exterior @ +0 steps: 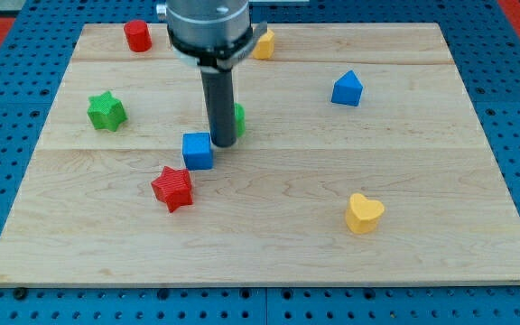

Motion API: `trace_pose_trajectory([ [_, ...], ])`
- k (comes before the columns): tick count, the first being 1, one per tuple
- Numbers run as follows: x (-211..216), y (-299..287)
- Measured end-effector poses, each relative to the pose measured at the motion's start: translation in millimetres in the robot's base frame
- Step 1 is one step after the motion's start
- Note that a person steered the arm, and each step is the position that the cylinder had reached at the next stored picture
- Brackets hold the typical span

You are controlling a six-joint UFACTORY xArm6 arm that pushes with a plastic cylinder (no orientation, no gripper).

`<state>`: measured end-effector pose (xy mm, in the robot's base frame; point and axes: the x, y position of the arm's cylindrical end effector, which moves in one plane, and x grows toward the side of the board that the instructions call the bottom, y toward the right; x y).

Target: Move the red circle closer to the blue cube

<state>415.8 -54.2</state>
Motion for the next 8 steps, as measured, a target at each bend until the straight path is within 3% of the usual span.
trace_pose_trajectory([
  [4,-210,-31],
  [5,-222,-59],
  [6,-201,-105],
  [7,-225,-152],
  [8,-221,-162],
])
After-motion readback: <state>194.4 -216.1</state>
